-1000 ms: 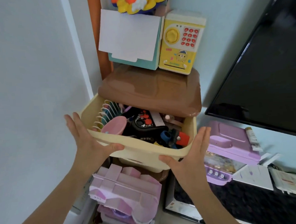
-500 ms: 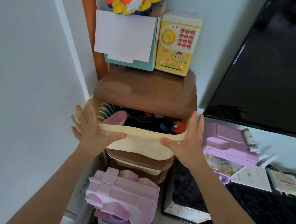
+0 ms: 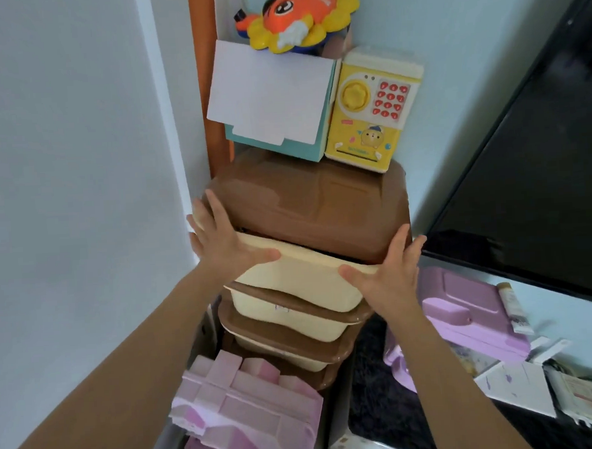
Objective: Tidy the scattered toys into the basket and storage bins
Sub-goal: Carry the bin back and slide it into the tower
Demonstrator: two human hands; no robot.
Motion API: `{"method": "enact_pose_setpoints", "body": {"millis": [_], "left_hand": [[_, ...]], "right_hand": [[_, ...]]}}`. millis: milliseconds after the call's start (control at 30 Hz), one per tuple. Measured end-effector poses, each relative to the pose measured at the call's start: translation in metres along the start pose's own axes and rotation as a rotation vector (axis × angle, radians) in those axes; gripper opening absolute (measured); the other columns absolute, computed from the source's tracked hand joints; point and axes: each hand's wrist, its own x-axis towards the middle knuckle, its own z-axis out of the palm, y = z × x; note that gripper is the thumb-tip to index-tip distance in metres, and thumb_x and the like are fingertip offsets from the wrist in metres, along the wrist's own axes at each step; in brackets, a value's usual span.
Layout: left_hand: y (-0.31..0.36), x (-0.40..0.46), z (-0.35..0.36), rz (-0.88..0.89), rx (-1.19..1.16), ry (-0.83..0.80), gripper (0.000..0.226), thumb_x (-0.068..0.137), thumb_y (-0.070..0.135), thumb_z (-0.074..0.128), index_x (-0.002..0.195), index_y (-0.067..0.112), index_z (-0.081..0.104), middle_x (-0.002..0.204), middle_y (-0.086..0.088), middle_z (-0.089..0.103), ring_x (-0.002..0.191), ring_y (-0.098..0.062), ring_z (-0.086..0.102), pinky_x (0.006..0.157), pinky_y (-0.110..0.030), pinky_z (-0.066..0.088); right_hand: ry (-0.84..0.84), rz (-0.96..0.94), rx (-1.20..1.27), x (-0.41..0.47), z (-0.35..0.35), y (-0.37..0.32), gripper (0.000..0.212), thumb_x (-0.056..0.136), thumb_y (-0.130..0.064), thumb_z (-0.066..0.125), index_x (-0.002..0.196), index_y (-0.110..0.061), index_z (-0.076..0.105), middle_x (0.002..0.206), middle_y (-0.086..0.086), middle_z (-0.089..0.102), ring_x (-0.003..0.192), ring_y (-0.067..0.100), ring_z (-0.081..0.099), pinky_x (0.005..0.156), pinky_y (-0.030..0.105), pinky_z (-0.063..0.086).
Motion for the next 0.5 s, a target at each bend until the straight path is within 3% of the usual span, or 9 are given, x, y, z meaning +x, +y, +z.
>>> {"method": "enact_pose_setpoints", "body": {"millis": [100,167,233,367,500], "left_hand": [[0.001,0.018,0.015,0.026,-0.025,0.051,0.143,0.051,0.065,0.077,0.146,0.02,-0.022,0.153,-0.01,-0.028,0.142,-0.033,-0.019,0.115,-0.051,-0.002],[-0.004,0.025,0.022,0.048,-0.028,0.136,0.145,0.037,0.081,0.063,0.149,0.021,-0.008,0.155,-0.011,-0.019,0.144,-0.034,-0.013,0.114,-0.052,0.002],[-0.007,0.03,0.026,0.083,-0.045,0.188,0.143,0.03,0.084,0.05,0.15,0.022,0.004,0.156,-0.012,-0.013,0.144,-0.034,-0.01,0.114,-0.051,0.002],[-0.011,0.037,0.037,0.146,-0.036,0.265,0.128,0.042,0.063,0.08,0.146,0.019,0.02,0.156,-0.015,-0.003,0.144,-0.034,-0.007,0.114,-0.054,0.001],[-0.017,0.043,0.041,0.224,-0.025,0.345,0.113,0.043,0.078,0.06,0.134,0.025,0.019,0.152,-0.022,0.014,0.142,-0.038,0.01,0.113,-0.051,0.009]], "right_hand": [[0.102,-0.022,-0.004,0.013,0.008,-0.004,0.112,0.076,-0.047,0.07,0.148,-0.022,-0.011,0.154,0.014,-0.022,0.145,0.032,-0.006,0.116,0.041,0.0],[0.165,-0.055,-0.02,0.019,0.014,-0.001,0.108,0.075,-0.047,0.07,0.149,-0.021,-0.002,0.155,0.015,-0.014,0.145,0.03,-0.003,0.116,0.041,0.001],[0.208,-0.073,-0.038,0.023,0.019,0.004,0.103,0.074,-0.046,0.072,0.149,-0.02,0.006,0.156,0.017,-0.007,0.144,0.032,0.0,0.117,0.044,0.004],[0.326,-0.103,-0.108,0.027,0.031,0.01,0.098,0.069,-0.05,0.073,0.146,-0.016,0.023,0.153,0.023,0.007,0.141,0.039,0.011,0.114,0.052,0.015],[0.421,-0.126,-0.134,0.032,0.039,0.013,0.093,0.066,-0.058,0.068,0.139,-0.019,0.025,0.149,0.028,0.019,0.135,0.047,0.023,0.106,0.059,0.026]]}}
